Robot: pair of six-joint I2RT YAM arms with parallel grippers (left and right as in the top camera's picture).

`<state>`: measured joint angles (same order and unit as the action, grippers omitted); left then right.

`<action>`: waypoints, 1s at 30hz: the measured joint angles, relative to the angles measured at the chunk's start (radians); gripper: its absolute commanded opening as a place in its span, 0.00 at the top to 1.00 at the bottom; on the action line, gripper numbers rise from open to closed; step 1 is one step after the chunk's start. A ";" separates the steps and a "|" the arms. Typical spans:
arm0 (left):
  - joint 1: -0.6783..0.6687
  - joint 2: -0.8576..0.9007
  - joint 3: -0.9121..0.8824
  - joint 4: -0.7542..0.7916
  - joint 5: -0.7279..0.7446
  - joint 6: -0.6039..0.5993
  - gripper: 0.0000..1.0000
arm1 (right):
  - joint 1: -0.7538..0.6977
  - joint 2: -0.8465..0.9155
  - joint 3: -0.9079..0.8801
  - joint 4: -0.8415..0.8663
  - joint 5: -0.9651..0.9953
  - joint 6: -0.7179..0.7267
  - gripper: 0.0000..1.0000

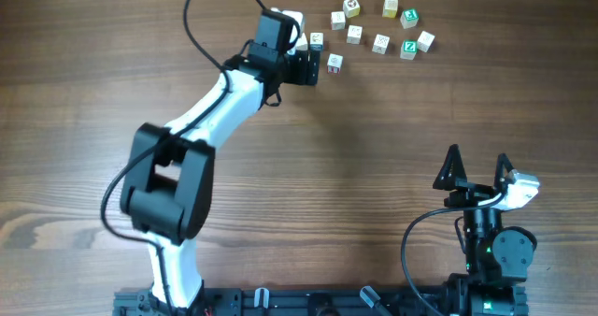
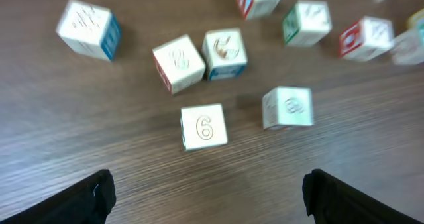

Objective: Form a horizontal line
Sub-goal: 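Reach the left gripper forward toward the block cluster, then lower the left gripper over the white block with engraved 6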

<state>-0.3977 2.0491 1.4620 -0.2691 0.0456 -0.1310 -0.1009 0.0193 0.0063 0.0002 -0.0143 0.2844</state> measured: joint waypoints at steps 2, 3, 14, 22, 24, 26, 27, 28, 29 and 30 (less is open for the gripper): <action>0.000 0.038 0.006 0.004 0.000 0.000 0.06 | 0.000 0.000 0.000 0.000 0.000 0.000 0.00; 0.000 0.051 0.010 0.005 0.000 0.000 0.06 | 0.000 0.000 0.000 0.000 0.000 0.000 0.00; 0.000 0.087 0.045 0.072 0.000 0.000 0.08 | 0.000 0.000 0.000 0.000 0.000 0.000 0.00; 0.000 0.154 0.048 0.103 0.000 0.000 0.11 | 0.000 0.000 0.000 0.000 0.000 0.000 0.00; 0.000 0.167 0.048 0.116 0.000 0.002 0.16 | 0.000 0.000 0.000 0.000 0.000 0.000 0.00; 0.000 0.173 0.048 0.127 0.000 0.005 0.21 | 0.000 0.000 0.000 0.000 0.000 0.000 0.00; 0.000 0.175 0.048 0.134 0.000 0.010 0.23 | 0.000 0.000 0.000 0.000 0.000 0.000 0.00; 0.000 0.177 0.048 0.140 0.000 0.011 0.29 | 0.000 0.000 0.000 0.000 0.000 0.000 0.00; 0.000 0.180 0.048 0.141 0.000 0.014 0.32 | 0.000 0.000 0.000 0.000 0.000 0.000 0.00; 0.000 0.185 0.048 0.143 0.000 0.014 0.36 | 0.000 0.000 0.000 0.000 0.000 0.000 0.00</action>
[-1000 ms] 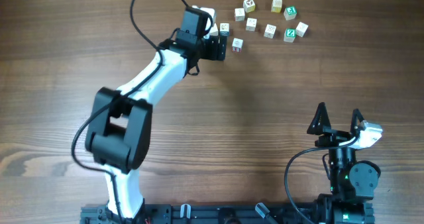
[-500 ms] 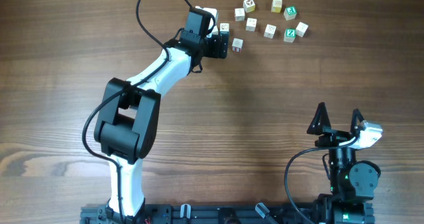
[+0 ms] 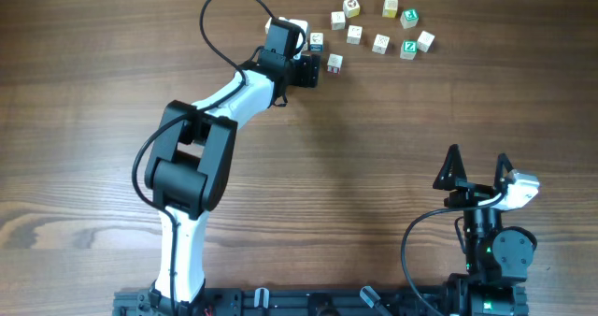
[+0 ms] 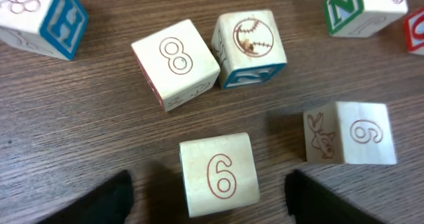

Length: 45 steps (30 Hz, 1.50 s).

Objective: Form a horizontal line
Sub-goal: 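Lower the left gripper over the white block with engraved 6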

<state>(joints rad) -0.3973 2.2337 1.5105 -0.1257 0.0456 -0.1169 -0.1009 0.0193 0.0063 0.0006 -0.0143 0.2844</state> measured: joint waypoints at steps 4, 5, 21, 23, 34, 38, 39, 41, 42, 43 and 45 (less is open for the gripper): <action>0.000 0.019 0.000 0.002 -0.002 0.005 0.44 | 0.000 0.000 0.000 0.000 0.000 0.000 0.00; 0.000 0.020 0.000 0.005 -0.003 0.004 0.47 | 0.000 0.000 0.000 0.000 0.000 0.000 0.00; 0.000 0.020 0.000 0.052 -0.004 0.007 0.76 | 0.000 0.000 0.000 0.000 0.000 0.000 0.00; -0.002 0.020 0.006 0.037 -0.004 0.007 0.77 | 0.000 0.000 0.000 0.000 0.000 0.000 0.00; -0.050 -0.042 0.016 -0.197 -0.091 -0.042 0.79 | 0.000 0.000 0.000 0.000 0.000 0.000 0.00; -0.056 -0.068 0.016 -0.292 -0.105 -0.108 0.80 | 0.000 0.000 0.000 0.000 0.000 0.000 0.00; -0.056 -0.074 0.016 -0.311 -0.107 -0.125 0.80 | 0.000 0.000 0.000 0.000 0.000 0.000 0.00; -0.056 -0.085 0.016 -0.340 -0.109 -0.145 0.80 | 0.000 0.000 0.000 0.000 0.000 0.000 0.00; -0.056 -0.089 0.016 -0.354 -0.109 -0.153 0.80 | 0.000 0.000 0.000 0.000 0.000 0.000 0.00; -0.058 -0.092 0.016 -0.366 -0.109 -0.163 0.80 | 0.000 0.000 0.000 0.000 0.000 0.000 0.00; -0.064 -0.093 0.016 -0.388 -0.109 -0.187 0.80 | 0.000 0.000 0.000 0.000 0.000 0.000 0.00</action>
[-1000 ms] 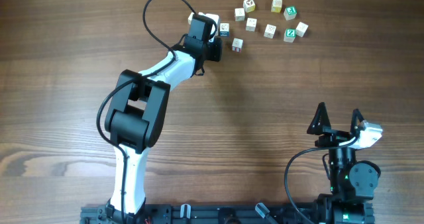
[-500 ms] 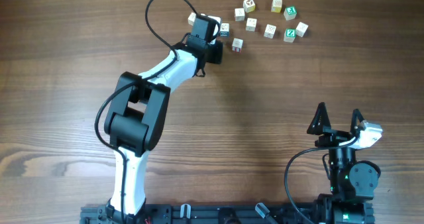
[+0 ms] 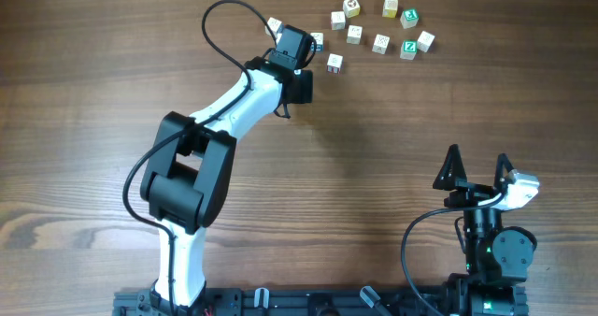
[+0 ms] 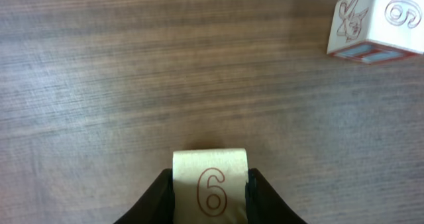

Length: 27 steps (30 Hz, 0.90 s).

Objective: Form a horizontal line
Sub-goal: 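Lower the left gripper over the white block with engraved 6, then close the left gripper on the 6 block and lift it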

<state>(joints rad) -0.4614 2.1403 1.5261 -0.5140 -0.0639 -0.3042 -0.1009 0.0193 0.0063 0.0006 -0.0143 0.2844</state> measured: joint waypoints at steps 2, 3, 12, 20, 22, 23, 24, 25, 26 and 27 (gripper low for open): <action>-0.010 0.000 0.000 -0.015 0.000 -0.040 0.80 | 0.000 0.000 0.000 0.000 0.000 0.000 0.00; -0.013 0.000 0.000 -0.019 0.000 -0.055 0.80 | 0.000 0.000 0.000 0.000 0.000 0.000 0.00; -0.058 -0.005 0.000 -0.057 -0.078 -0.338 0.76 | 0.000 0.000 0.000 0.000 0.000 0.000 0.00; -0.121 -0.011 0.000 -0.132 -0.197 -0.628 0.71 | 0.000 0.000 0.000 0.000 0.000 0.000 0.00; -0.142 -0.011 0.000 -0.132 -0.206 -0.682 0.55 | 0.000 0.000 0.000 0.000 0.000 0.000 0.00; -0.154 -0.011 0.000 -0.133 -0.209 -0.709 0.43 | 0.000 0.000 0.000 0.000 0.000 0.000 0.00; -0.164 -0.011 0.000 -0.134 -0.214 -0.733 0.34 | 0.000 0.000 0.000 0.000 0.000 0.000 0.00; -0.175 -0.011 0.000 -0.134 -0.219 -0.758 0.20 | 0.000 0.000 0.000 0.000 0.000 0.000 0.00; -0.182 -0.011 0.000 -0.134 -0.225 -0.766 0.03 | 0.000 0.000 0.000 0.000 0.000 0.000 0.00; -0.189 -0.011 0.000 -0.134 -0.233 -0.781 0.00 | 0.000 0.000 0.000 0.000 0.000 0.000 0.00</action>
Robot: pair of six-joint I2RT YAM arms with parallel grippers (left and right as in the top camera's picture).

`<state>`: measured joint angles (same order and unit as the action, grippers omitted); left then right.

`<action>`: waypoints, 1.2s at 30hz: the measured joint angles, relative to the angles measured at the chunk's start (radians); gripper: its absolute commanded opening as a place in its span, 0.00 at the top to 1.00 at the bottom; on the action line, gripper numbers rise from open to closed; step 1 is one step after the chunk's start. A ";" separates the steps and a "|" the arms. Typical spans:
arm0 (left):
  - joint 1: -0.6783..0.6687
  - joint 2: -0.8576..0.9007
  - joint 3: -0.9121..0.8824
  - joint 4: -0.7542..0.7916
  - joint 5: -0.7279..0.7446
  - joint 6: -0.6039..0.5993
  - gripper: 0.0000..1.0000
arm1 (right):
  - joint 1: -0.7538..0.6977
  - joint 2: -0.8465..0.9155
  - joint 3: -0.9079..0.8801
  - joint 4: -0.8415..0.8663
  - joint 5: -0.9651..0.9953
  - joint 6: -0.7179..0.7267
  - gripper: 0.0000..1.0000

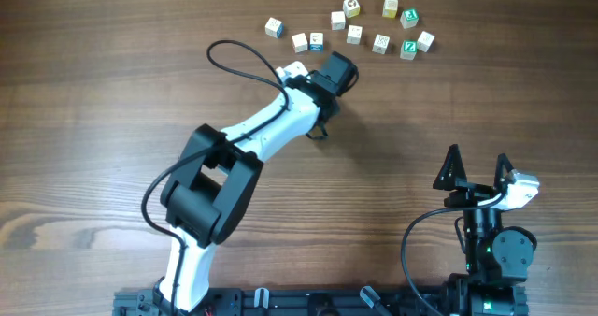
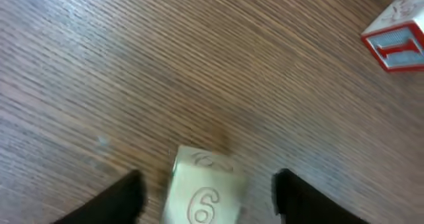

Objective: Form a horizontal line
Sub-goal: 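Close the left gripper on the 6 block and lift it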

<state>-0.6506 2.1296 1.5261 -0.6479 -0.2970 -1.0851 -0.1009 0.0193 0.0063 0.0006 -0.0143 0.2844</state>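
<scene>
A pale wooden block marked 6 (image 2: 204, 196) rests on the table between the fingers of my left gripper (image 2: 209, 201). That gripper is open, with a gap on each side of the block. In the overhead view the left gripper (image 1: 334, 76) sits just below the block cluster and hides the 6 block. Several letter and number blocks lie scattered at the table's far edge, among them a left block (image 1: 273, 26), a touching pair (image 1: 300, 42) and a green-sided one (image 1: 408, 49). My right gripper (image 1: 478, 162) stands open near its base, holding nothing.
A block with a red-framed side (image 2: 396, 40) lies ahead and to the right of the 6 block. The left arm's cable (image 1: 234, 50) loops over the table left of the wrist. The wooden table (image 1: 112, 92) extends bare to the left.
My left gripper was shut on the 6 block; it now stands open with the block loose between its fingers. The wrist has shifted right, below the cluster's middle. The right arm is unchanged.
The left gripper hung open over the left part of the cluster, then lower with the 6 block between its fingers. It was then shut on that block, away from its neighbours. Now the block lies on bare wood and the gripper is open.
</scene>
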 measured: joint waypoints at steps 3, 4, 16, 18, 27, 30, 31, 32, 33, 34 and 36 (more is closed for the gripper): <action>-0.005 0.000 0.000 0.000 -0.021 -0.022 0.00 | 0.000 0.000 0.000 0.000 0.000 0.000 0.00; -0.005 0.000 0.000 0.000 -0.022 -0.020 0.00 | 0.000 0.000 0.000 0.000 0.000 0.000 0.00; 0.003 -0.090 0.000 0.015 -0.015 0.740 0.00 | 0.000 0.000 0.000 0.000 0.000 0.000 0.00; 0.012 -0.098 0.000 -0.028 0.024 0.939 0.00 | 0.000 0.000 0.000 0.000 0.000 0.000 0.00; 0.124 -0.098 0.000 -0.082 0.305 1.569 0.00 | 0.000 0.000 0.000 0.000 0.000 0.000 0.00; 0.177 -0.098 0.000 -0.066 0.402 1.719 0.00 | 0.000 0.000 0.000 0.000 0.000 0.000 0.00; 0.190 -0.098 0.000 -0.057 0.424 1.758 0.00 | 0.000 0.000 0.000 0.000 0.000 0.000 0.01; 0.201 -0.098 0.000 -0.045 0.446 1.801 0.00 | 0.000 0.000 0.000 0.000 0.000 0.000 0.00; 0.206 -0.098 0.000 -0.040 0.455 1.824 0.00 | 0.000 0.000 0.000 0.000 0.000 0.000 0.00; 0.209 -0.098 0.000 -0.036 0.464 1.849 0.00 | 0.000 0.000 0.000 0.000 0.000 0.000 0.00; 0.211 -0.097 0.000 -0.032 0.483 1.905 0.00 | 0.000 0.000 0.000 0.000 0.000 0.000 0.00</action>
<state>-0.4400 2.0327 1.5257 -0.6796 0.1864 0.8196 -0.1009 0.0193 0.0063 0.0006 -0.0143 0.2844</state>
